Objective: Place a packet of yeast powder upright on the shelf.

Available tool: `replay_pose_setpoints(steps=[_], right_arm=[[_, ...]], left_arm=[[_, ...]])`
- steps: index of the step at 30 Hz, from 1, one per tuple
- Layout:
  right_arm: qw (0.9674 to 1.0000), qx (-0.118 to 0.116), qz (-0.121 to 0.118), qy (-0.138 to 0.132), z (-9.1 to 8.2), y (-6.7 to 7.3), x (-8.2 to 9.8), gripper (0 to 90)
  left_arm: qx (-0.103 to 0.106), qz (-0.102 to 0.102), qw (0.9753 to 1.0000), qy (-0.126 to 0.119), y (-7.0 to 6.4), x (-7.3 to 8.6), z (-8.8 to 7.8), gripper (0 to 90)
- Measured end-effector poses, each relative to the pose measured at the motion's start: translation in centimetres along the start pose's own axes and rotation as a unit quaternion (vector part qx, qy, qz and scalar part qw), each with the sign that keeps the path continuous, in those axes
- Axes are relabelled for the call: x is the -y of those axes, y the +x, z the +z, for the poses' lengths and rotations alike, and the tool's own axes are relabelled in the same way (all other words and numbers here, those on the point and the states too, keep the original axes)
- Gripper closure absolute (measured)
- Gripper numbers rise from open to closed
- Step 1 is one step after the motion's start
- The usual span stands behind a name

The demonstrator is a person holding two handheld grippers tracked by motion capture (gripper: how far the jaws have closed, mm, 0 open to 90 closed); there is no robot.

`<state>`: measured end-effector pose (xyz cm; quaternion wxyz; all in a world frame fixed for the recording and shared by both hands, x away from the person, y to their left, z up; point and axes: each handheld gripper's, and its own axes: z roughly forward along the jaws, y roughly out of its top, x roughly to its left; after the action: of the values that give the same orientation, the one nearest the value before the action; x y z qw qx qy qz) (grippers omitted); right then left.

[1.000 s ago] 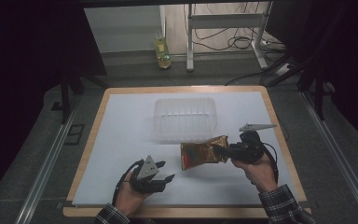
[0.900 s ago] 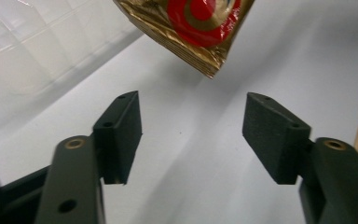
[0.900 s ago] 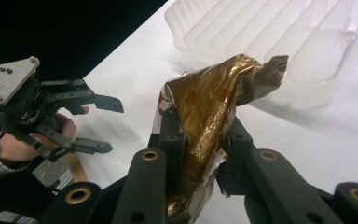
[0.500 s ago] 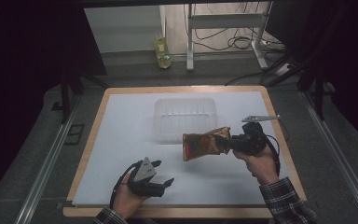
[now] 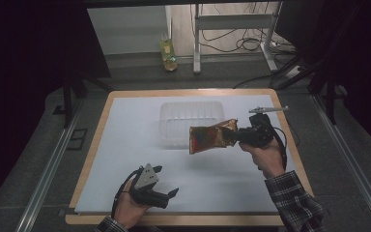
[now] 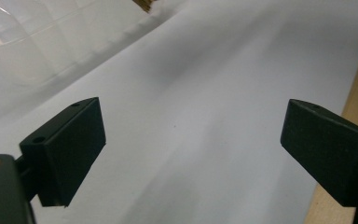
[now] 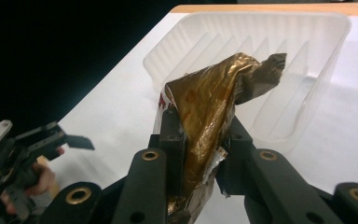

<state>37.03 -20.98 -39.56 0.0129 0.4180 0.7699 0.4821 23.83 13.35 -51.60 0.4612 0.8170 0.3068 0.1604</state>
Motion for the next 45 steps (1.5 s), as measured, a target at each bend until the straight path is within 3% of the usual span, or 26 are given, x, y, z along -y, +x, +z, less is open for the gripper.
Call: replay_pose_setpoints(steps=[15,32,45], right_arm=[[0.9996,0.025,0.008,-0.003,1.9,-0.5,-2.9,74.5],[0.9971,0.076,0.003,0.009,5.1,-1.1,-6.0,74.4],[0.9958,0.085,-0.011,0.031,8.0,-0.5,-7.1,73.5]], left_arm=[[0.005,-0.003,1.0,-0.001,0.2,0.2,0.4,0.3],[0.005,0.007,1.0,0.002,0.1,0.2,0.5,0.0],[0.005,0.009,0.9999,0.006,0.0,0.2,0.6,0.0]])
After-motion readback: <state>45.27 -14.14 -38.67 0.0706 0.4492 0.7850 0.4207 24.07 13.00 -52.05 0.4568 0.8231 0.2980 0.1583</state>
